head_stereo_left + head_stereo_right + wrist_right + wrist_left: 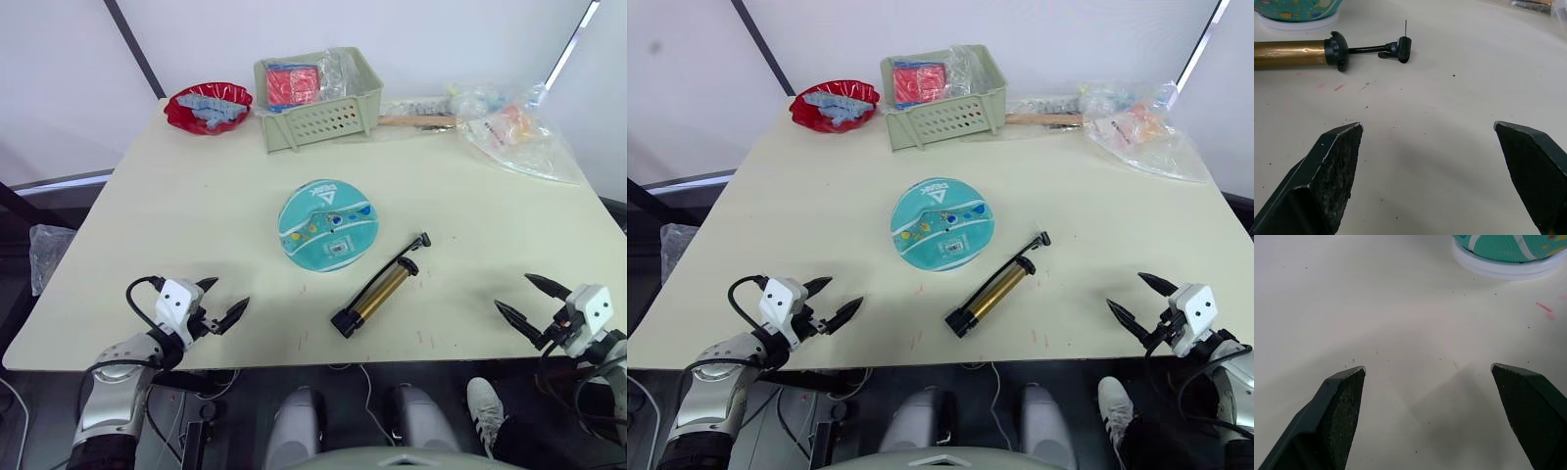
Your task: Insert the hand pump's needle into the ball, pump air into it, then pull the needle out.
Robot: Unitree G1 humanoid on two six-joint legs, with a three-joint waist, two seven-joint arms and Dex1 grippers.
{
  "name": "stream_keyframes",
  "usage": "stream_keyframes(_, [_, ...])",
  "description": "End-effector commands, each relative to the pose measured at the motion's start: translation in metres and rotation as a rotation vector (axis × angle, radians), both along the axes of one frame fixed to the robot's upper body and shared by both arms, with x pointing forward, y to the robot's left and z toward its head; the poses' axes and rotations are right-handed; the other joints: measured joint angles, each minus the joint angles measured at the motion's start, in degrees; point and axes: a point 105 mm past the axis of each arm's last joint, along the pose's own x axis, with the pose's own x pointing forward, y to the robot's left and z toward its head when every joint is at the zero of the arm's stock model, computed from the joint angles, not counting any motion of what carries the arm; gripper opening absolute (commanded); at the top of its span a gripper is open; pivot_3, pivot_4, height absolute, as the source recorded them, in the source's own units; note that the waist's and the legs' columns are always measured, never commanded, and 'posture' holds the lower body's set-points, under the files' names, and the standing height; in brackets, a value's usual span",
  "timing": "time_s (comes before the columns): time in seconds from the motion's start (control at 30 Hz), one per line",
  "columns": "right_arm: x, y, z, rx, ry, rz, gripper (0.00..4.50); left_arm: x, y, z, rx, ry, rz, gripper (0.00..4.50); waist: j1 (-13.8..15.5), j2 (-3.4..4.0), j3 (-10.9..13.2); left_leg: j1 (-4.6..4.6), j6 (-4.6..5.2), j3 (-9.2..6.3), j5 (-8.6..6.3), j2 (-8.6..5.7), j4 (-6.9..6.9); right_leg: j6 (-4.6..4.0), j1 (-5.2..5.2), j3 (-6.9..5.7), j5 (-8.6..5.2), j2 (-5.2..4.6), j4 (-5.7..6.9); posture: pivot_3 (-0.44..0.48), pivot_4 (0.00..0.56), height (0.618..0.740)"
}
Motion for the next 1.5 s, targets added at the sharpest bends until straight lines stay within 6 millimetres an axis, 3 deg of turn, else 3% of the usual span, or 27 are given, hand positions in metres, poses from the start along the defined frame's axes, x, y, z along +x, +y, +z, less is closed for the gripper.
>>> stream_keyframes(0.03, [0.001, -0.002, 0.012, -0.015, -0.039, 0.005, 4.5, 0.001, 0.004, 0.009, 0.01, -0.037, 0.002, 4.36, 0.0, 0.0, 0.0, 0.0, 0.0, 0.0, 0.0, 0.0, 0.0, 0.0, 0.0, 0.0, 0.0, 0.0, 0.0, 0.0, 0.15, 0.738])
stream_keyframes(0.93, [-0.006, 0.0, 0.012, -0.003, -0.044, 0.037, 4.5, -0.001, 0.002, 0.009, 0.006, -0.037, -0.029, 4.36, 0.0, 0.0, 0.0, 0.0, 0.0, 0.0, 0.0, 0.0, 0.0, 0.0, 0.0, 0.0, 0.0, 0.0, -0.01, 0.0, 0.15, 0.738])
stream_keyframes(1.13, [-0.013, 0.003, 0.018, 0.004, -0.043, 0.086, 4.5, -0.002, -0.013, 0.013, -0.016, -0.028, -0.095, 4.36, 0.0, 0.0, 0.0, 0.0, 0.0, 0.0, 0.0, 0.0, 0.0, 0.0, 0.0, 0.0, 0.0, 0.0, 0.0, 0.0, 0.15, 0.738])
stream_keyframes(1.4, [-0.035, 0.027, 0.038, 0.043, -0.025, 0.265, 4.5, -0.01, -0.076, 0.021, -0.052, 0.023, -0.345, 4.36, 0.1, 0.0, 0.0, -0.01, 0.0, -0.03, 0.0, 0.0, 0.0, 0.0, 0.0, 0.0, 0.0, -0.01, -0.01, 0.0, 0.15, 0.738])
stream_keyframes(1.5, [-0.04, 0.033, 0.043, 0.053, -0.021, 0.3, 4.5, -0.01, -0.09, 0.023, -0.054, 0.033, -0.39, 4.36, 0.1, -0.01, 0.0, -0.01, 0.0, -0.04, 0.0, 0.0, 0.0, 0.01, 0.0, -0.01, -0.01, 0.0, -0.01, 0.0, 0.15, 0.738])
